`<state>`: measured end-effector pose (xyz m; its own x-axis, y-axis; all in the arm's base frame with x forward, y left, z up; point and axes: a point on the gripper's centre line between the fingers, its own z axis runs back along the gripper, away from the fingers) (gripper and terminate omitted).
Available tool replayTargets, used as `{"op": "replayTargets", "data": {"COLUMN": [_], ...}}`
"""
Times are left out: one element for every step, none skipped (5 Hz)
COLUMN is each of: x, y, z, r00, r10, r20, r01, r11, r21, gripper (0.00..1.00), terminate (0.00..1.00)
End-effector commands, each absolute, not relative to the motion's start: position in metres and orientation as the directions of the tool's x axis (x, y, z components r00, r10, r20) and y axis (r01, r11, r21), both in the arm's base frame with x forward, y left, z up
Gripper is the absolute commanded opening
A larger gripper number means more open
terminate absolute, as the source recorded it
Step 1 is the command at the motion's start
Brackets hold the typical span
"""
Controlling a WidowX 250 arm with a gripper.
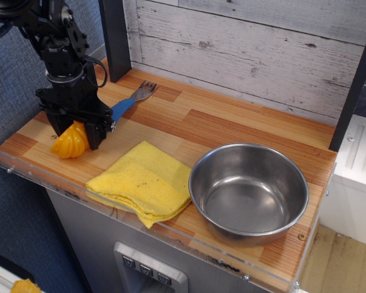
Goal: Place the orange on the napkin
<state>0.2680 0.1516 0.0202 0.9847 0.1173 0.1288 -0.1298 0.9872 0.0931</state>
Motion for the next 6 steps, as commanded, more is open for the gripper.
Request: {"op": "replayTargets", "data": {"x": [0.257,0.246,0.236,0.231,0.228,0.231], "y": [0.158,0.155,0.138,0.118,0.102,0.085], "z": [0.054,0.077,0.092,0.098,0.097,0.091], "r00": [0.971,0.967,0.966,0.970,0.977,0.984], "r10": [0.148,0.181,0.171,0.136,0.106,0.065], "r20": [0.188,0.178,0.193,0.200,0.188,0.168], "r01": [-0.165,-0.191,-0.179,-0.140,-0.108,-0.069], "r11": [0.983,0.981,0.983,0.990,0.994,0.997], "r21": [0.078,0.039,0.025,0.009,0.003,0.018], "gripper": [0.00,0.00,0.00,0.00,0.00,0.00], "terminate": [0.00,0.00,0.00,0.00,0.00,0.00]}}
